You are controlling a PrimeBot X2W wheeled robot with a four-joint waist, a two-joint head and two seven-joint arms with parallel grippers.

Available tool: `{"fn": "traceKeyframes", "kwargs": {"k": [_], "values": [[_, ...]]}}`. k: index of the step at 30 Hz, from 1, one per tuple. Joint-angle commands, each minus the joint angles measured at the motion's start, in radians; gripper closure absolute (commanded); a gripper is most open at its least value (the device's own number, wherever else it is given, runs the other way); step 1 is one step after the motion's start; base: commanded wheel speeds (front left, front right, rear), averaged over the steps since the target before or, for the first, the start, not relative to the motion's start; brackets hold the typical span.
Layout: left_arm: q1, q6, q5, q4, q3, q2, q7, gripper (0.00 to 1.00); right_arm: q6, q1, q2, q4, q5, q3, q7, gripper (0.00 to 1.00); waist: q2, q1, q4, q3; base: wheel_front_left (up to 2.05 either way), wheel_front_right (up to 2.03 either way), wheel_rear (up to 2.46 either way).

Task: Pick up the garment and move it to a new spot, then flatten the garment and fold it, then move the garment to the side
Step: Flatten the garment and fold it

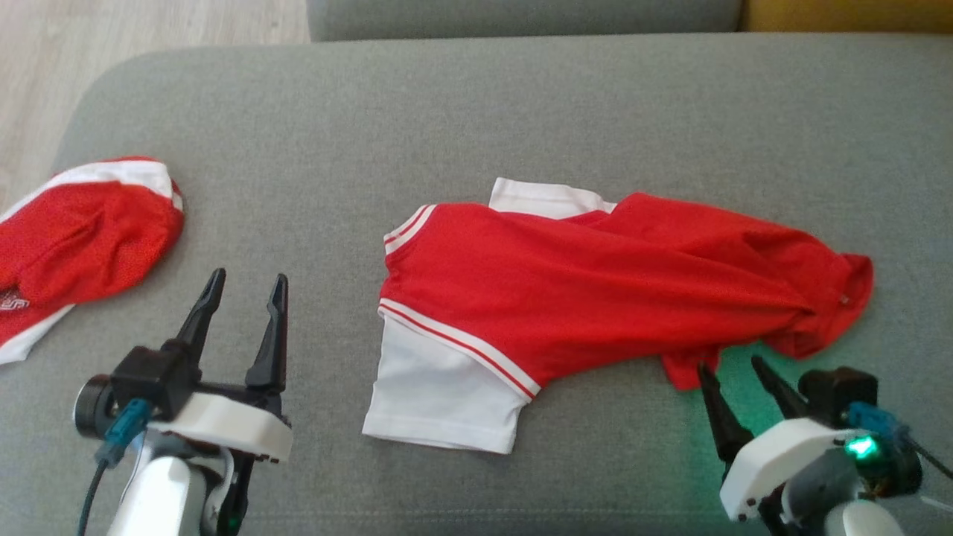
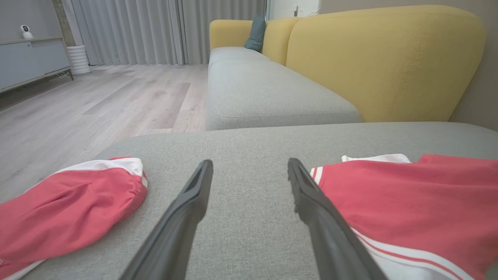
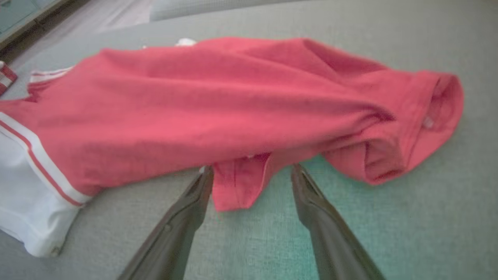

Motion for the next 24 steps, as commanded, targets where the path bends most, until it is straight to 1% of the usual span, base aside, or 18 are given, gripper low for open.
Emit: {"fn": "traceKeyframes", "kwargs": {"k": [1, 3, 9, 10, 11, 14, 16, 21, 22, 24], "values": [[-0.052, 0.0, 0.005, -0.035, 0.035, 0.019, -0.012, 0.0, -0.001, -0.027, -0.007, -0.018, 0.004, 0.02, 0.016, 0.0, 0.0, 0.0, 0.006, 0.02, 0.0, 0.0, 0.0], [-0.062, -0.004, 0.003, -0.035, 0.032, 0.016, -0.012, 0.0, -0.001, -0.043, -0.007, 0.007, 0.002, 0.017, 0.029, 0.0, 0.0, 0.0, 0.01, 0.038, 0.0, 0.0, 0.0], [-0.088, -0.011, 0.003, -0.034, 0.031, 0.014, -0.012, 0.0, -0.001, -0.108, -0.007, 0.079, 0.014, 0.0, 0.021, 0.0, 0.0, 0.0, 0.019, 0.078, 0.0, 0.0, 0.0], [-0.092, -0.012, 0.003, -0.035, 0.032, 0.013, -0.012, 0.0, -0.001, -0.116, -0.007, 0.088, 0.017, 0.002, 0.02, 0.35, 0.0, 0.0, 0.019, 0.083, 0.0, 0.0, 0.0], [-0.094, -0.013, 0.003, -0.035, 0.033, 0.013, -0.012, 0.0, -0.001, -0.122, -0.007, 0.096, 0.022, 0.005, 0.02, 1.0, 0.0, 0.0, 0.02, 0.087, 0.0, 0.0, 0.0], [-0.099, -0.015, 0.005, -0.033, 0.038, 0.013, -0.012, 0.0, -0.001, -0.131, -0.007, 0.099, 0.031, 0.002, 0.012, 1.0, 0.0, 0.0, 0.018, 0.093, 0.0, 0.0, 0.0], [-0.101, -0.016, 0.006, -0.031, 0.039, 0.012, -0.012, 0.0, -0.001, -0.121, -0.007, 0.072, 0.036, -0.014, 0.0, 1.0, 0.0, 0.0, 0.017, 0.093, 0.0, 0.0, 0.0], [-0.099, -0.015, 0.01, -0.03, 0.047, 0.01, -0.012, 0.0, -0.001, -0.077, -0.007, -0.066, 0.019, -0.099, 0.007, 1.0, 0.0, 0.0, 0.009, 0.082, 0.0, 0.0, 0.0], [-0.099, -0.015, 0.01, -0.03, 0.047, 0.01, -0.012, 0.0, -0.001, -0.077, -0.007, -0.066, 0.019, -0.099, 0.007, 1.0, 0.0, 0.0, 0.009, 0.082, 0.0, 0.0, 0.0], [-0.096, -0.015, 0.012, -0.031, 0.049, 0.008, -0.012, 0.0, -0.001, -0.061, -0.007, -0.13, 0.006, -0.134, 0.032, 1.0, 0.0, 0.0, 0.006, 0.078, 0.0, 0.0, 0.0]]}}
